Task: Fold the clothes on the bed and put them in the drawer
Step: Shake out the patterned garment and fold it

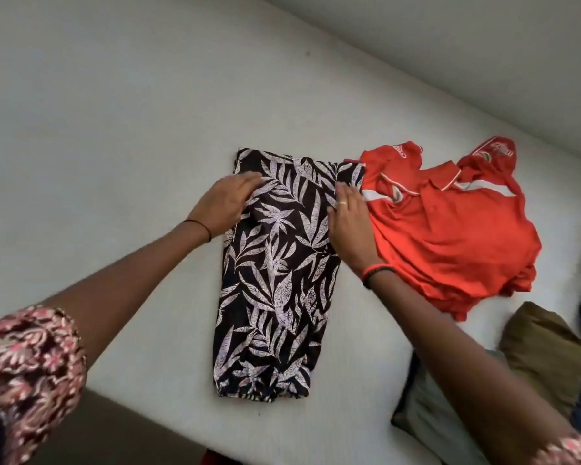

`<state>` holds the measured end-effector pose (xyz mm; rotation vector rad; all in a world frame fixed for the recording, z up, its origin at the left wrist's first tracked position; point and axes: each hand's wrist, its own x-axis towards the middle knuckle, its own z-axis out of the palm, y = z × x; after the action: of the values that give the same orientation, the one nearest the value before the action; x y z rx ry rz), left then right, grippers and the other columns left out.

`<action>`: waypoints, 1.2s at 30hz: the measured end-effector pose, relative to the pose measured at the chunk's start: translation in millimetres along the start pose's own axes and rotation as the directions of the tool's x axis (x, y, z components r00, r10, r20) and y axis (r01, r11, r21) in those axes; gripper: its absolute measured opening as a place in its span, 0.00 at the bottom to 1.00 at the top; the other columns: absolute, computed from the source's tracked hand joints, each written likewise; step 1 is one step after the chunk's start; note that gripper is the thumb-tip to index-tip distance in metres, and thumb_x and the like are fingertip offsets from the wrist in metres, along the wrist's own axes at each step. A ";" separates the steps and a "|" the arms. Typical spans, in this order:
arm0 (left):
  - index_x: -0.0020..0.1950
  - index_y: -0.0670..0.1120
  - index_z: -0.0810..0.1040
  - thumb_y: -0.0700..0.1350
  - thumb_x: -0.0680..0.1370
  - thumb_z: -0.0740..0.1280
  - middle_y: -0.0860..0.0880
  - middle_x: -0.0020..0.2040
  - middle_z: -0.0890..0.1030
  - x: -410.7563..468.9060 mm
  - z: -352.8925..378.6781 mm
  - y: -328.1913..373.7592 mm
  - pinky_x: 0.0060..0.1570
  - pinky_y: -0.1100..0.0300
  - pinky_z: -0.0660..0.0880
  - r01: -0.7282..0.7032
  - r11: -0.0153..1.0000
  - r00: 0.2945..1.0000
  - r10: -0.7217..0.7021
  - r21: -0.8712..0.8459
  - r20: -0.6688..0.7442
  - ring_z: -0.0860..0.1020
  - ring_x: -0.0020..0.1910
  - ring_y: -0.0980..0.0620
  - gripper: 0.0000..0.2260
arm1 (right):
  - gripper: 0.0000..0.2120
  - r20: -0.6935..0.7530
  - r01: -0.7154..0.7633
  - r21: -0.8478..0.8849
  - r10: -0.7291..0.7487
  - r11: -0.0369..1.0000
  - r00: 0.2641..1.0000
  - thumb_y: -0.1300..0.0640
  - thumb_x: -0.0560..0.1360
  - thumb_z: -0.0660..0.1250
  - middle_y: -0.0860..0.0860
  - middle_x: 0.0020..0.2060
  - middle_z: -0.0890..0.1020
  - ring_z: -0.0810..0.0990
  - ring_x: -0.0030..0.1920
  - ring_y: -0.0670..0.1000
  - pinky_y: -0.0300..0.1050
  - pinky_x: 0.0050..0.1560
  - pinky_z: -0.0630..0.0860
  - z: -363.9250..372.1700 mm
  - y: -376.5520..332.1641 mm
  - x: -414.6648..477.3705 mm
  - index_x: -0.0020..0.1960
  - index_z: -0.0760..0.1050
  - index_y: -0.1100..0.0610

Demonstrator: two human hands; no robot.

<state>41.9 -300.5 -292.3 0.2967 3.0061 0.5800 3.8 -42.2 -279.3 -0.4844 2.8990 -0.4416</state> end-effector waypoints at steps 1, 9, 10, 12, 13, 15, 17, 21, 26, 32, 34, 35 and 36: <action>0.72 0.41 0.64 0.35 0.78 0.59 0.42 0.71 0.67 23.4 4.3 -2.4 0.72 0.50 0.59 0.012 1.000 0.999 -0.012 0.006 0.047 0.67 0.69 0.43 0.22 | 0.26 0.029 0.049 -0.041 -0.048 0.998 0.998 0.53 0.82 0.55 0.61 0.73 0.62 0.56 0.75 0.59 0.51 0.76 0.49 3.1 1.9 24.4 0.75 0.55 0.63; 0.75 0.48 0.58 0.59 0.72 0.68 0.41 0.72 0.64 134.1 -8.9 -32.3 0.71 0.45 0.52 0.111 0.986 0.934 -0.147 0.128 0.326 0.62 0.72 0.42 0.36 | 0.31 0.447 0.050 0.123 -0.100 0.991 0.889 0.42 0.67 0.73 0.57 0.53 0.79 0.78 0.55 0.56 0.42 0.51 0.72 -27.9 37.4 146.8 0.62 0.74 0.59; 0.73 0.48 0.62 0.60 0.71 0.70 0.41 0.69 0.68 139.5 -11.2 -37.4 0.68 0.45 0.59 0.117 0.985 0.924 -0.156 0.128 0.348 0.66 0.68 0.41 0.35 | 0.30 0.504 0.009 0.166 -0.092 0.986 0.859 0.43 0.65 0.75 0.55 0.49 0.80 0.78 0.52 0.55 0.40 0.47 0.71 -33.5 42.2 152.7 0.61 0.75 0.58; 0.68 0.49 0.67 0.56 0.69 0.73 0.44 0.59 0.76 145.7 -16.5 -46.4 0.60 0.49 0.68 0.145 0.987 0.888 -0.158 0.064 0.432 0.72 0.60 0.43 0.31 | 0.30 0.622 -0.021 0.146 -0.076 0.989 0.780 0.47 0.64 0.77 0.54 0.50 0.79 0.77 0.51 0.54 0.40 0.49 0.71 -41.0 47.9 159.5 0.63 0.73 0.55; 0.67 0.48 0.68 0.53 0.69 0.74 0.44 0.55 0.78 147.2 -19.8 -49.5 0.57 0.51 0.71 0.169 0.985 0.854 -0.154 0.014 0.496 0.74 0.55 0.44 0.30 | 0.32 0.664 -0.018 0.119 -0.066 0.993 0.745 0.50 0.65 0.78 0.54 0.53 0.78 0.76 0.53 0.53 0.42 0.54 0.71 -42.2 49.0 161.1 0.65 0.72 0.54; 0.65 0.47 0.70 0.47 0.70 0.75 0.44 0.49 0.78 148.5 -29.3 -53.0 0.52 0.57 0.71 0.180 0.984 0.793 -0.134 -0.018 0.594 0.74 0.47 0.47 0.26 | 0.32 0.705 0.005 0.073 -0.055 0.997 0.707 0.53 0.66 0.78 0.52 0.55 0.77 0.75 0.55 0.53 0.44 0.59 0.71 -44.2 50.1 164.1 0.66 0.71 0.55; 0.60 0.42 0.76 0.44 0.71 0.74 0.43 0.46 0.79 149.2 -40.6 -55.5 0.44 0.61 0.67 0.131 0.991 0.778 -0.117 0.023 0.617 0.73 0.44 0.47 0.19 | 0.25 0.738 0.035 0.054 -0.063 0.998 0.672 0.53 0.65 0.78 0.51 0.53 0.81 0.78 0.53 0.53 0.43 0.55 0.72 -46.8 51.1 165.4 0.59 0.76 0.57; 0.51 0.34 0.80 0.43 0.73 0.72 0.36 0.44 0.80 147.8 -64.7 -64.9 0.37 0.59 0.62 0.041 0.995 0.820 -0.086 0.091 0.566 0.73 0.40 0.44 0.13 | 0.18 0.718 0.008 0.028 -0.025 1.000 0.695 0.51 0.64 0.78 0.53 0.46 0.84 0.80 0.49 0.54 0.48 0.52 0.75 -58.2 54.4 166.4 0.50 0.81 0.58; 0.56 0.34 0.78 0.40 0.75 0.69 0.32 0.53 0.74 135.3 -82.7 -70.1 0.48 0.51 0.69 -0.032 0.995 0.922 -0.008 0.098 0.388 0.74 0.50 0.36 0.13 | 0.13 0.540 0.022 0.062 -0.053 0.998 0.840 0.55 0.67 0.76 0.52 0.31 0.74 0.70 0.36 0.53 0.43 0.32 0.64 -73.1 41.2 158.0 0.36 0.75 0.61; 0.53 0.40 0.75 0.46 0.78 0.64 0.40 0.47 0.78 69.6 -98.4 -59.0 0.43 0.51 0.72 -0.219 0.976 0.954 0.215 -0.006 0.210 0.76 0.39 0.42 0.09 | 0.10 0.261 0.314 -0.047 -0.292 0.948 0.920 0.64 0.71 0.71 0.64 0.42 0.75 0.75 0.45 0.63 0.47 0.41 0.63 -78.8 35.1 98.5 0.50 0.78 0.68; 0.51 0.43 0.75 0.48 0.78 0.60 0.42 0.43 0.78 37.1 -98.3 -54.3 0.37 0.52 0.73 -0.362 0.932 0.920 0.353 0.019 0.172 0.76 0.33 0.43 0.11 | 0.14 0.165 0.418 -0.049 -0.406 0.907 0.899 0.66 0.71 0.68 0.62 0.42 0.75 0.75 0.44 0.62 0.49 0.43 0.67 -75.1 34.0 57.7 0.56 0.79 0.63; 0.50 0.43 0.75 0.48 0.78 0.58 0.43 0.42 0.78 20.3 -94.8 -52.0 0.35 0.53 0.74 -0.423 0.905 0.897 0.412 0.039 0.159 0.75 0.31 0.43 0.11 | 0.16 0.117 0.472 -0.052 -0.464 0.880 0.878 0.64 0.71 0.66 0.61 0.41 0.76 0.75 0.42 0.61 0.50 0.42 0.70 -71.1 33.3 36.3 0.58 0.79 0.62; 0.50 0.44 0.75 0.48 0.77 0.57 0.43 0.42 0.77 2.9 -91.0 -48.7 0.34 0.54 0.74 -0.461 0.886 0.879 0.447 0.050 0.168 0.75 0.30 0.43 0.10 | 0.16 0.098 0.528 -0.055 -0.522 0.847 0.847 0.63 0.71 0.64 0.59 0.40 0.76 0.75 0.40 0.60 0.51 0.41 0.71 -65.1 32.7 14.5 0.58 0.78 0.61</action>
<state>21.4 -377.2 -226.2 1.0246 2.8158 0.4233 -33.0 -0.6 -229.9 -1.2947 2.6775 -0.3613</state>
